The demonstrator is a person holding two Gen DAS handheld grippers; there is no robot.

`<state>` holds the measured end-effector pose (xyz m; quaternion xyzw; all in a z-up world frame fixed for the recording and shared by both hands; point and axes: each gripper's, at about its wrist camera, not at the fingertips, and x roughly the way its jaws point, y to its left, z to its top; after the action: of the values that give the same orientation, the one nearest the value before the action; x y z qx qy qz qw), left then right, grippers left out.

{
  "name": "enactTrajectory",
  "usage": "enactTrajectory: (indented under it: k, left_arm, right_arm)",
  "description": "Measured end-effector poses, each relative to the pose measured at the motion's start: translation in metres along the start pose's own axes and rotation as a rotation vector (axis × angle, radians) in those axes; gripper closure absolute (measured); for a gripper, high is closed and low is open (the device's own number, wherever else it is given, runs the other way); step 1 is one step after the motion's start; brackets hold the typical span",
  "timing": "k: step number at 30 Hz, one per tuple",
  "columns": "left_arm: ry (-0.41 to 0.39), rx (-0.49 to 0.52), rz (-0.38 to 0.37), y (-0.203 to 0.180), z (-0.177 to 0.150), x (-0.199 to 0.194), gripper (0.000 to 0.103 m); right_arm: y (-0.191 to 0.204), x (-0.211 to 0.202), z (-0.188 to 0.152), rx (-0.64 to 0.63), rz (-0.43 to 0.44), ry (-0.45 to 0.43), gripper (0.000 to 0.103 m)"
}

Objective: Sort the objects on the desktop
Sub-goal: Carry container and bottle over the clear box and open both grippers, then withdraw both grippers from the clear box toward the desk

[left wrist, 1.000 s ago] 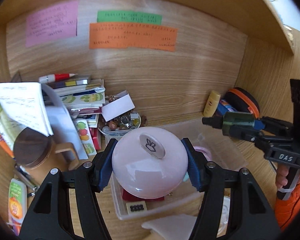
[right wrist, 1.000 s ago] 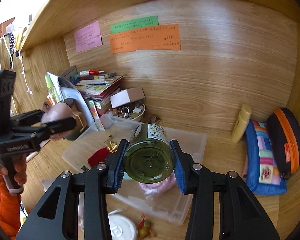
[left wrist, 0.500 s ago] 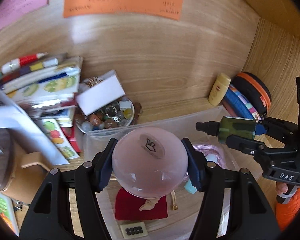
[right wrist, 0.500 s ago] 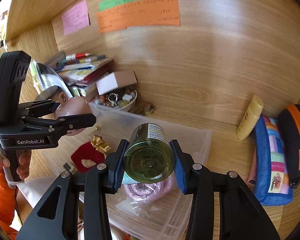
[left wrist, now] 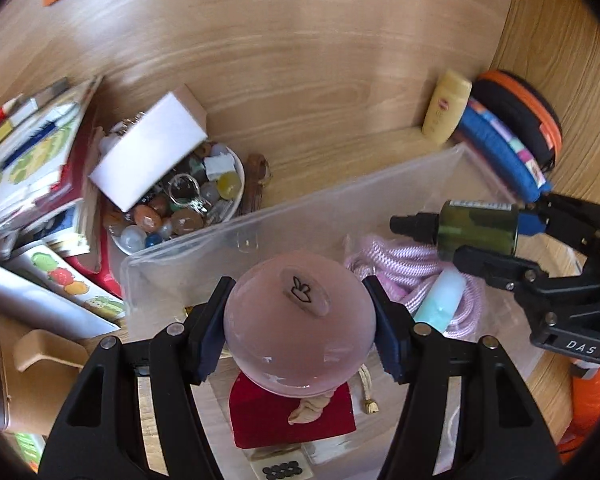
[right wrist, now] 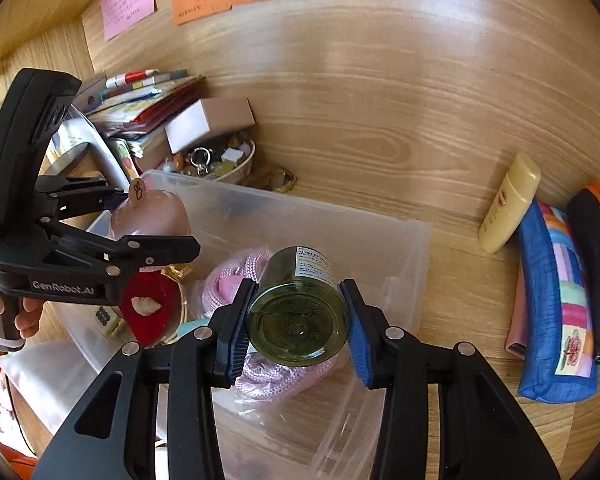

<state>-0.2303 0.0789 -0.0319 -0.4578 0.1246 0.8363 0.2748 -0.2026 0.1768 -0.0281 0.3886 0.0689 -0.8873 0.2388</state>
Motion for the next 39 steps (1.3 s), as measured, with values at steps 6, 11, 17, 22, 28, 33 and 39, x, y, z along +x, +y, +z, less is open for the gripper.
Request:
enactTrajectory:
  k: [6, 11, 17, 22, 28, 33, 39]
  left_arm:
    - [0.041, 0.041, 0.026, -0.008, -0.003, 0.008, 0.040]
    - [0.002, 0.092, 0.079, -0.018, -0.006, 0.000, 0.029]
    - [-0.014, 0.090, 0.083, -0.021, -0.005, -0.006, 0.023]
    - [-0.024, 0.064, 0.098, -0.015, -0.010, -0.016, 0.011]
    - [-0.046, 0.001, 0.105, -0.002, -0.015, -0.030, 0.011]
    - [-0.088, -0.029, 0.135, 0.005, -0.022, -0.050, 0.011]
    - [-0.174, -0.042, 0.152, 0.009, -0.034, -0.083, 0.007]
  right_arm:
    - [0.005, 0.002, -0.001, -0.028, -0.025, 0.008, 0.064]
    - [0.008, 0.005, -0.001, -0.037, -0.021, 0.017, 0.064]
    - [0.011, 0.001, -0.001, -0.042, -0.025, 0.009, 0.056]
    - [0.015, -0.006, 0.001, -0.056, -0.040, -0.013, 0.035]
    - [0.018, -0.014, 0.002, -0.064, -0.025, -0.027, 0.030]
    - [0.020, -0.025, 0.007, -0.052, -0.014, -0.029, 0.025]
    - [0.027, -0.052, 0.010, -0.067, -0.038, -0.073, 0.019]
